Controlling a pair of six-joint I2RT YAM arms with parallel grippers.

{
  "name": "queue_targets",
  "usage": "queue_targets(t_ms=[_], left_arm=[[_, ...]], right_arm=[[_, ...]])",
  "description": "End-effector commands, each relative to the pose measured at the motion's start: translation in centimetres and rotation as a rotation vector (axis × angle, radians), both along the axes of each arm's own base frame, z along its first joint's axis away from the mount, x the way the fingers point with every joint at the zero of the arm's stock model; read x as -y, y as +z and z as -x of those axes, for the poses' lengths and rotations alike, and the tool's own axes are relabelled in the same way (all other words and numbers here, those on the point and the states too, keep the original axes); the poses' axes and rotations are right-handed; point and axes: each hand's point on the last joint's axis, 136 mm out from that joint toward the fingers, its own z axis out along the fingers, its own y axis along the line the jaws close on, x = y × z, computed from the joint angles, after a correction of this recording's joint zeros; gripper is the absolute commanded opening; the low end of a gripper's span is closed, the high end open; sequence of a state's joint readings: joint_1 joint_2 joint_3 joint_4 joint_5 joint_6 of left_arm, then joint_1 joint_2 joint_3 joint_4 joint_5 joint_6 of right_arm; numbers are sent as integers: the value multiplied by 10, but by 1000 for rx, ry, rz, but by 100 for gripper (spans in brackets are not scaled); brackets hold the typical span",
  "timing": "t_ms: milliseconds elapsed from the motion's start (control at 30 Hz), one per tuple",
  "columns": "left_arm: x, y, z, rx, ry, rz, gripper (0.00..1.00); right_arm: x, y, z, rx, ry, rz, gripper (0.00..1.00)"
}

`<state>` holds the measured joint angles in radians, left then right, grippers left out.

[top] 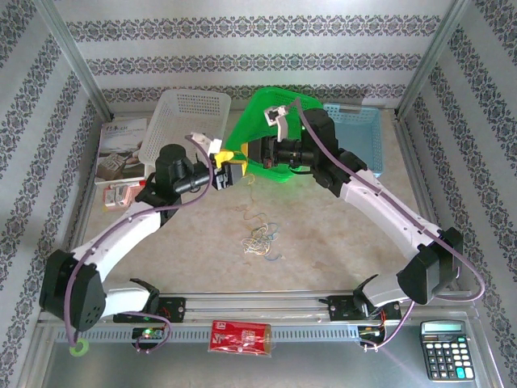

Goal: Untangle the cables

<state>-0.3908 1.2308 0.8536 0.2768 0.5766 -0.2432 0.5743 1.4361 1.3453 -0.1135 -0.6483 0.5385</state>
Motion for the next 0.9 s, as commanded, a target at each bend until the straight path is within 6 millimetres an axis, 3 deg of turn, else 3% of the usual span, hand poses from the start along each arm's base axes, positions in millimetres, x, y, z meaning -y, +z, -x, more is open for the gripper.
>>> queue_targets(t_ms=[0,200,333,567,867], left_arm=[[-21,-3,4,108,77,-110,66],[-30,4,20,311,101,-240,69],[-25,6,26,379,77,-314,70],[-14,5,27,418,52,-351,70],[-4,8,31,420,29,-319,61]], right_arm=[[4,0,7,51,3,59,0],[3,-8,11,53,25,117,0],[-1,-11,15,43,52,125,0],[-12,-18,24,32,99,149,0],[-26,-28,31,20,139,172,0]])
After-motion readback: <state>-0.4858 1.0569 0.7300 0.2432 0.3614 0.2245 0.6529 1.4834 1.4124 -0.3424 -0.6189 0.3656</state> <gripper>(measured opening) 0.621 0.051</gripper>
